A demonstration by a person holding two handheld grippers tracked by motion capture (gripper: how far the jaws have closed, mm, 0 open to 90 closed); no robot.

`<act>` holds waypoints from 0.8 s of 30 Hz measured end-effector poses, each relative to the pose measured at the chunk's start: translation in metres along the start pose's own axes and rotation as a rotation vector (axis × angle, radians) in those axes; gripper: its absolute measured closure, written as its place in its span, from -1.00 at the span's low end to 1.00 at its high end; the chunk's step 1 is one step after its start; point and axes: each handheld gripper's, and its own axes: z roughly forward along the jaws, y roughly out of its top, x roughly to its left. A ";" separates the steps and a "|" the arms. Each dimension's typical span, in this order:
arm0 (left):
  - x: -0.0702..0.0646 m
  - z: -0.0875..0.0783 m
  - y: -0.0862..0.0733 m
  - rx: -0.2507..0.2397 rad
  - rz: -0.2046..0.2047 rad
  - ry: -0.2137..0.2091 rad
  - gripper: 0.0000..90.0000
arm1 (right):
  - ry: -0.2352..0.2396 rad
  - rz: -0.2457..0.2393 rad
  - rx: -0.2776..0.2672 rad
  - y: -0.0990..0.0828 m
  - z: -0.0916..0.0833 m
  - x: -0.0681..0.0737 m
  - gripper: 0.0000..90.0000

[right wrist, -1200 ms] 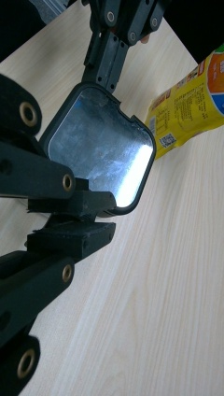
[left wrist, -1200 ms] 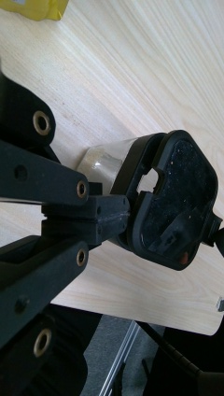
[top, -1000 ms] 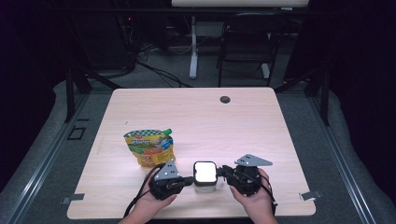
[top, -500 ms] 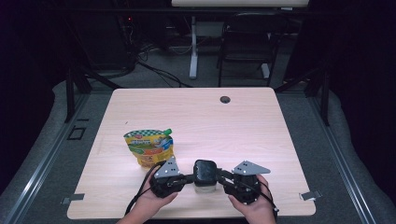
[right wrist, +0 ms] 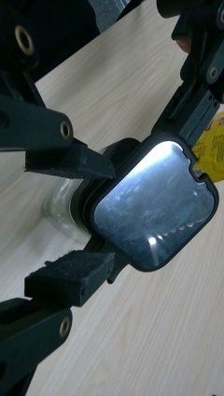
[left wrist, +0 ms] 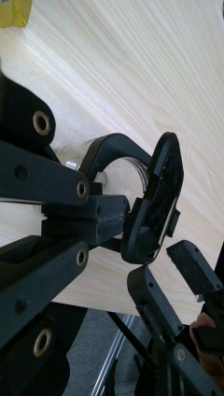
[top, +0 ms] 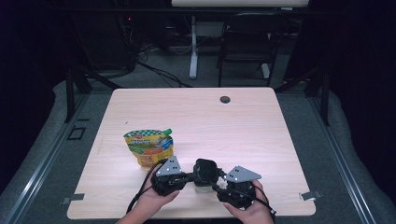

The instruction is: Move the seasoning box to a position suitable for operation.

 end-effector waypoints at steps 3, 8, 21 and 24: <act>0.000 0.000 0.001 -0.005 0.001 -0.001 1.00 | 0.002 -0.015 -0.001 0.000 0.002 0.003 0.10; -0.001 0.000 0.003 -0.010 0.005 0.000 1.00 | -0.040 -0.053 0.004 0.001 0.006 0.009 0.08; 0.000 0.002 0.000 0.001 0.007 0.010 1.00 | -0.053 -0.048 -0.020 0.001 0.009 0.011 0.12; 0.001 0.003 -0.001 0.010 0.005 0.010 1.00 | -0.049 -0.047 -0.023 0.001 0.009 0.011 0.13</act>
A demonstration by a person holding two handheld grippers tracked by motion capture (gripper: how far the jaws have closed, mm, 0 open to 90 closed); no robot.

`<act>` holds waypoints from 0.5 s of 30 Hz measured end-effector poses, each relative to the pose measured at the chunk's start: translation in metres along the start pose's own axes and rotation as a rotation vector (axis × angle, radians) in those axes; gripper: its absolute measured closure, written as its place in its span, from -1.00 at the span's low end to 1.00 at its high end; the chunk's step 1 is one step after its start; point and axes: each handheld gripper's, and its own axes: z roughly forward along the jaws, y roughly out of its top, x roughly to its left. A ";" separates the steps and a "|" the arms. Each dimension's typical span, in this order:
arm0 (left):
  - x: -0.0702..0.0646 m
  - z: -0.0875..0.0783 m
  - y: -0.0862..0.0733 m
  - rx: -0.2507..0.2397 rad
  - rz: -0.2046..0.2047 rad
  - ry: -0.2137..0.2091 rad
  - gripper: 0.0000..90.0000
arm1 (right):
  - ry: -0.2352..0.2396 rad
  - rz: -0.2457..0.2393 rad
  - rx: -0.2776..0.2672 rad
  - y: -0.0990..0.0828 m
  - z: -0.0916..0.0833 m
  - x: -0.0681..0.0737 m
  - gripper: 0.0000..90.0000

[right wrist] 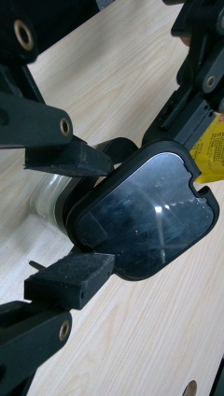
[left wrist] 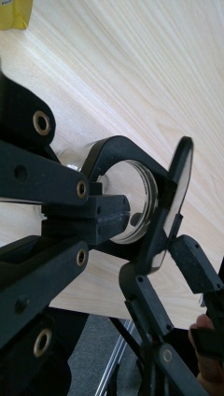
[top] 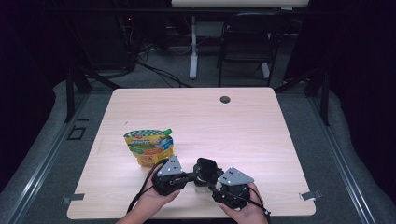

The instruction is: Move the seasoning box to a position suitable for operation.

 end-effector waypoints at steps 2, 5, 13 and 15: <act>0.000 0.001 -0.001 0.005 0.001 0.001 1.00 | 0.001 0.001 -0.002 0.000 -0.001 0.000 0.14; 0.000 0.003 -0.002 0.014 0.003 0.003 1.00 | 0.001 0.002 -0.004 0.000 -0.002 -0.001 0.14; 0.001 0.003 -0.003 0.008 -0.004 -0.003 1.00 | 0.003 0.023 -0.023 0.000 -0.006 -0.004 0.16; 0.001 0.003 -0.003 0.008 0.000 -0.002 1.00 | 0.000 0.026 -0.030 -0.001 -0.007 -0.004 0.16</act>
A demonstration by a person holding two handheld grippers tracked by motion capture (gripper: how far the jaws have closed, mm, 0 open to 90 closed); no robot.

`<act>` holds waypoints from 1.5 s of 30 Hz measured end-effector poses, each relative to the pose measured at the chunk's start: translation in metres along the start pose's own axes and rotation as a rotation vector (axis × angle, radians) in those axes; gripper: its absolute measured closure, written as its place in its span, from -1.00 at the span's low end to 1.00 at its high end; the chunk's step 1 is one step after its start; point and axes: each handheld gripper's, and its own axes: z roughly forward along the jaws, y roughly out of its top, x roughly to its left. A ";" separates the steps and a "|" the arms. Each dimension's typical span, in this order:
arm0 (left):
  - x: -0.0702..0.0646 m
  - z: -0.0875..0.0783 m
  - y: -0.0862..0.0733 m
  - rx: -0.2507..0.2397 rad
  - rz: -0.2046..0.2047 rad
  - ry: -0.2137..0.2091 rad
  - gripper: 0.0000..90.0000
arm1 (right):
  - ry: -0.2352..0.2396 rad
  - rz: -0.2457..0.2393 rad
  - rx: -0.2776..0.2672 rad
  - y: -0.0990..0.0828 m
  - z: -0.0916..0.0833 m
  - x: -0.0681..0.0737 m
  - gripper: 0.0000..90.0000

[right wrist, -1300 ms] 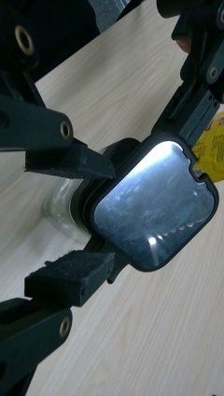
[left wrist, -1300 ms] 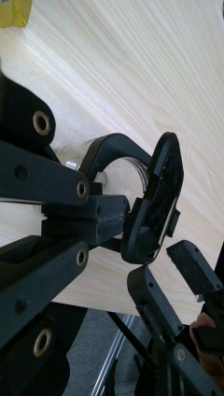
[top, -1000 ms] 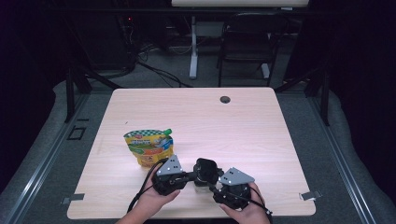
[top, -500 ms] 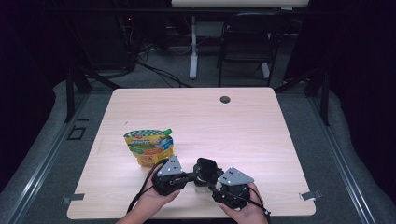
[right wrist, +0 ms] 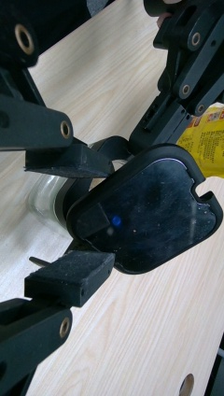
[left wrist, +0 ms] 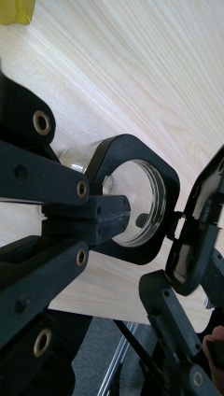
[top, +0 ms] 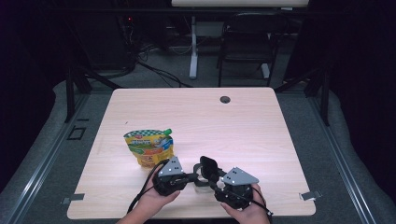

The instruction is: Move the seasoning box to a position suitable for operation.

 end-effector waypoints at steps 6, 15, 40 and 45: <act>0.000 0.001 0.000 -0.001 0.006 -0.001 1.00 | 0.006 0.018 -0.006 0.000 -0.005 -0.003 0.27; -0.001 0.001 0.001 0.006 0.017 -0.001 1.00 | 0.005 0.050 -0.012 -0.002 -0.015 -0.011 0.42; 0.001 -0.001 0.001 0.006 0.001 0.004 0.99 | 0.009 0.162 -0.028 -0.005 -0.014 -0.018 0.29; 0.004 -0.008 -0.002 0.000 -0.007 0.017 0.93 | -0.014 0.167 -0.046 -0.003 -0.008 -0.017 0.41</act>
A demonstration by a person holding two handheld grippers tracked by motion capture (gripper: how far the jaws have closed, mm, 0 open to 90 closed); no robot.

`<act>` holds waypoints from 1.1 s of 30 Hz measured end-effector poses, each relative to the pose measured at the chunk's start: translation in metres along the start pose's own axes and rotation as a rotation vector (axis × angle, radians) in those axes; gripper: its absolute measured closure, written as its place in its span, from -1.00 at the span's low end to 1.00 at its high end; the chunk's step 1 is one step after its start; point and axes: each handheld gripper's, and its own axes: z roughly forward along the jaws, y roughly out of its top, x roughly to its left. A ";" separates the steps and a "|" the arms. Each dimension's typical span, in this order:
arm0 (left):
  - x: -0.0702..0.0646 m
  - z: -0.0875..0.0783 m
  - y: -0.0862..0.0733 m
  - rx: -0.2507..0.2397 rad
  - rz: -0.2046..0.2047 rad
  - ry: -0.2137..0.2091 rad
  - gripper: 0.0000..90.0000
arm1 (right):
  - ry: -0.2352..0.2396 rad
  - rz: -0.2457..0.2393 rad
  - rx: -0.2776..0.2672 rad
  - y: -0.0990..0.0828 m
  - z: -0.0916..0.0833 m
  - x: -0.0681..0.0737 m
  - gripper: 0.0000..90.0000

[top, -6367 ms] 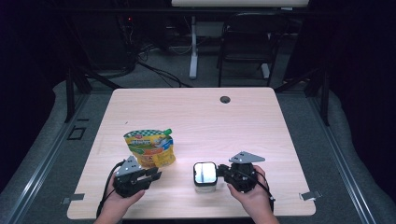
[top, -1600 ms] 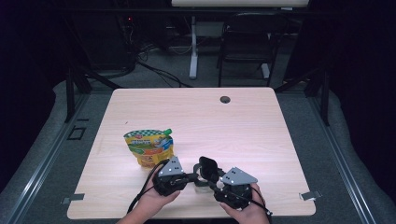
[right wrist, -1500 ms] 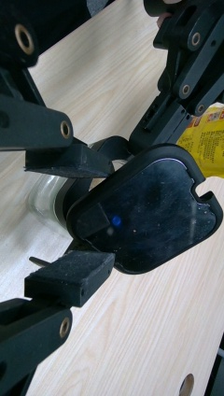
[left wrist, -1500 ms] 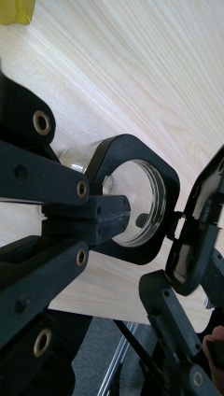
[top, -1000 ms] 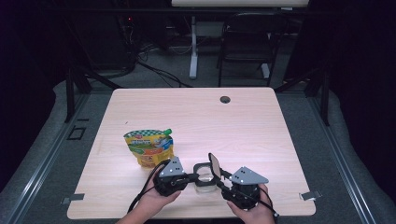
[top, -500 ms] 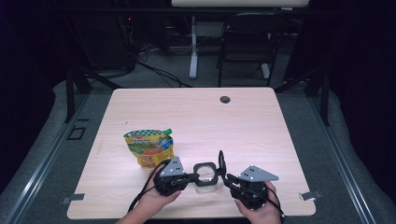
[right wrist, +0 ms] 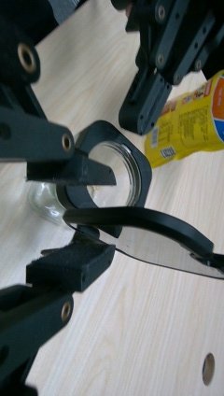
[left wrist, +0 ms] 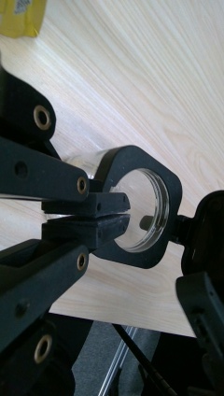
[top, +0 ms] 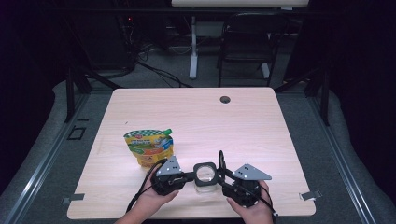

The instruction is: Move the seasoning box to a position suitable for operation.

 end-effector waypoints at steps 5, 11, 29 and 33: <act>0.003 -0.009 -0.004 -0.010 -0.004 0.022 0.87 | 0.012 0.025 0.005 0.001 -0.002 -0.006 0.63; 0.009 -0.021 -0.008 -0.009 -0.015 0.068 0.88 | 0.021 0.056 0.017 0.004 -0.002 -0.015 0.74; 0.014 -0.051 -0.014 -0.005 -0.043 0.159 0.86 | 0.104 0.040 0.024 0.019 0.019 -0.043 0.90; 0.016 -0.062 -0.022 -0.006 -0.051 0.191 0.86 | 0.127 0.025 0.031 0.020 0.021 -0.042 0.90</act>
